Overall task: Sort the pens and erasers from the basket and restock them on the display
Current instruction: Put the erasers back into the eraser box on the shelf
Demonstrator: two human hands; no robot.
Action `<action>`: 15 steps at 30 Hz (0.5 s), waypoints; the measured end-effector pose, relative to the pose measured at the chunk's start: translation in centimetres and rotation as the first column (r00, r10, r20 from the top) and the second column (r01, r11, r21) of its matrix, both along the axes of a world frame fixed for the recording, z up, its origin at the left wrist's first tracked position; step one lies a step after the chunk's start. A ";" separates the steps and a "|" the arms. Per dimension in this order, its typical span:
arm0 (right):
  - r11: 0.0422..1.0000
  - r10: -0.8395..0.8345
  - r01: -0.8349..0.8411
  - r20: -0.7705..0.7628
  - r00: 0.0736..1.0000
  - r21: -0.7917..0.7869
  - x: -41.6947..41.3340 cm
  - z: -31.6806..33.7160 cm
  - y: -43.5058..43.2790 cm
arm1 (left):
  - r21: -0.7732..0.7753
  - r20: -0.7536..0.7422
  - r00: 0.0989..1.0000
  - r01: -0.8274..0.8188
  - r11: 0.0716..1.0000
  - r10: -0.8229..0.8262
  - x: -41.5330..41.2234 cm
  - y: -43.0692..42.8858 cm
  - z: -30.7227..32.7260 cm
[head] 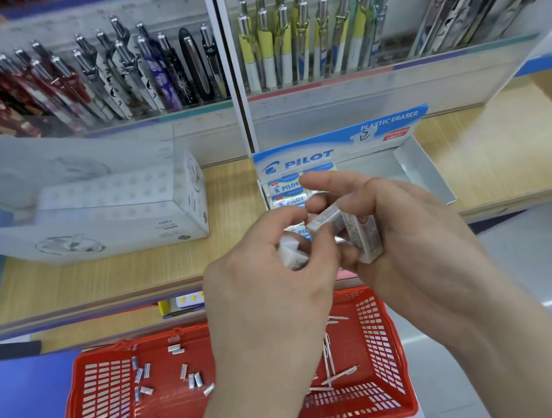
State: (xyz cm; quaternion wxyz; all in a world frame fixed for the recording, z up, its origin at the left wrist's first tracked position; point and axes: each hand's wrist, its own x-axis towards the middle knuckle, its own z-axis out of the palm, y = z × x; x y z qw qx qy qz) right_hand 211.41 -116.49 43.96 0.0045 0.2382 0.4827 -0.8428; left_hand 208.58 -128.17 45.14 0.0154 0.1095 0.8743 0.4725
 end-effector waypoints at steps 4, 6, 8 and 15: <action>0.998 -0.067 0.067 0.000 0.998 -0.006 0.3 0.5 -0.3 | 0.113 0.002 1.000 -0.019 0.993 0.019 0.0 -0.3 -0.4; 0.997 -0.072 0.072 -0.005 0.997 -0.013 0.5 1.1 -0.3 | 0.127 -0.063 0.998 -0.001 0.992 0.009 0.3 -0.5 -0.5; 0.995 -0.094 0.092 0.039 0.995 0.047 0.7 1.4 0.1 | 0.131 -0.134 0.990 0.057 0.990 -0.039 0.1 -0.8 -0.3; 0.921 0.080 -0.090 0.041 0.996 0.380 1.4 2.0 2.4 | -0.065 -0.425 0.875 0.226 0.972 -0.232 -1.2 -2.4 -0.9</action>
